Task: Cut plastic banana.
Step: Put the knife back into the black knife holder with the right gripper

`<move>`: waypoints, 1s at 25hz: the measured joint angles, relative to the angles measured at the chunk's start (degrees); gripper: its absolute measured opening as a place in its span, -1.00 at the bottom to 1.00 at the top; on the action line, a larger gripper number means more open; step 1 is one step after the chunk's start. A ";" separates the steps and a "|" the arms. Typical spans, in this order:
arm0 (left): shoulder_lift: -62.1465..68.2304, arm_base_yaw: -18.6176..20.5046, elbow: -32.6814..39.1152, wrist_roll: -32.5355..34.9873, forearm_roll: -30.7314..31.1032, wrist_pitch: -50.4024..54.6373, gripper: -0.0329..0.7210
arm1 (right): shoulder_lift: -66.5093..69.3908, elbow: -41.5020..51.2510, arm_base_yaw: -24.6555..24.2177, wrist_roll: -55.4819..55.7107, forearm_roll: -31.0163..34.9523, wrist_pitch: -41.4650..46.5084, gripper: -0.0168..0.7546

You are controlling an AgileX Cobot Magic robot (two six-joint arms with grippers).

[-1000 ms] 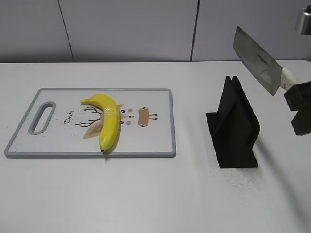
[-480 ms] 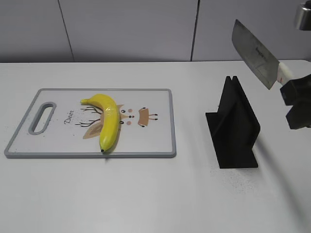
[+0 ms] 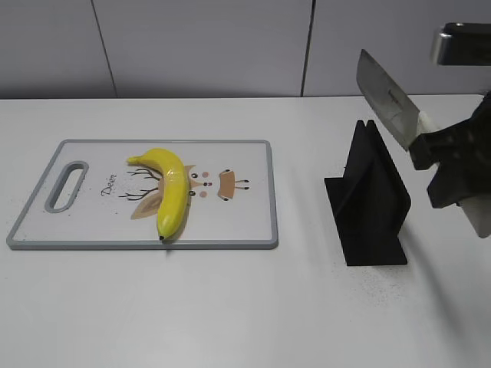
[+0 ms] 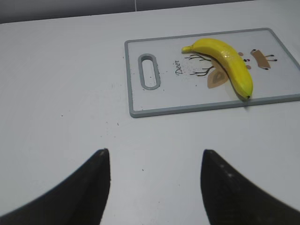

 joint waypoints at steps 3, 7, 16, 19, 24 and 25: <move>-0.83 0.00 0.00 0.00 0.00 -0.05 0.61 | 1.88 0.00 0.00 1.29 0.00 -1.50 -0.54; -1.10 0.00 0.00 0.00 0.07 0.00 0.61 | 3.84 0.00 0.00 2.86 -0.38 -2.23 -0.54; -1.10 0.00 0.00 0.00 0.13 0.00 0.61 | 4.35 4.04 0.00 5.20 -1.08 -6.59 -0.54; -1.10 0.00 0.00 0.00 0.13 0.00 0.61 | 4.35 5.94 0.00 5.31 -1.13 -8.59 -0.54; -1.10 0.00 0.00 0.00 0.13 0.00 0.61 | 4.81 6.84 0.00 5.38 -1.58 -11.53 -0.54; -1.10 0.00 0.00 0.00 0.13 0.00 0.61 | 5.31 6.84 0.00 5.38 -1.58 -11.97 -0.54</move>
